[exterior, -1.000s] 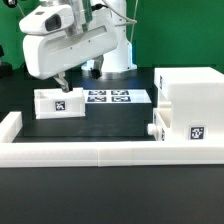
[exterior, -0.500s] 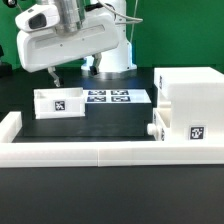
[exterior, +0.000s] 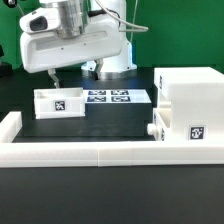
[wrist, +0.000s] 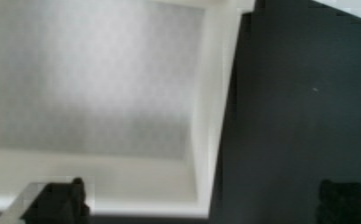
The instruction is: Assemble drawer
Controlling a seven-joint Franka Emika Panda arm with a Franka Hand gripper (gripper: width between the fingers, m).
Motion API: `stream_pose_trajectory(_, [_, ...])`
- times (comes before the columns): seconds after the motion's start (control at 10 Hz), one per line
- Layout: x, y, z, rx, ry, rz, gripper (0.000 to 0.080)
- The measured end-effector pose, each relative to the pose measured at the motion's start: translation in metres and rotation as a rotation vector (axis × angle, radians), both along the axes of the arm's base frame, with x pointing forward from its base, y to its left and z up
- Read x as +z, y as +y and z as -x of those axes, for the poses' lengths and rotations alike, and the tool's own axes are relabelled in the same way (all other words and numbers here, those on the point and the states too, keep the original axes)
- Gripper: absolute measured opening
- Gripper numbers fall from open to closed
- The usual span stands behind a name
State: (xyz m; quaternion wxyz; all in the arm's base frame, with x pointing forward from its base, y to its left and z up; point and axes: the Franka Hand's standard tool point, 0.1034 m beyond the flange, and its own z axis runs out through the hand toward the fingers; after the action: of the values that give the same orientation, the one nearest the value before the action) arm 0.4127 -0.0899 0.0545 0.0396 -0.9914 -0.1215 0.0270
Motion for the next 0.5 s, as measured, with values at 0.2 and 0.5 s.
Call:
stream_pose_trajectory(0.2, [-0.016, -0.002, 0.009, -0.009, -0.047, 0.031, 0.0649])
stream_pose_trajectory(0.5, [-0.028, -0.011, 0.016, -0.003, -0.046, 0.031, 0.0649])
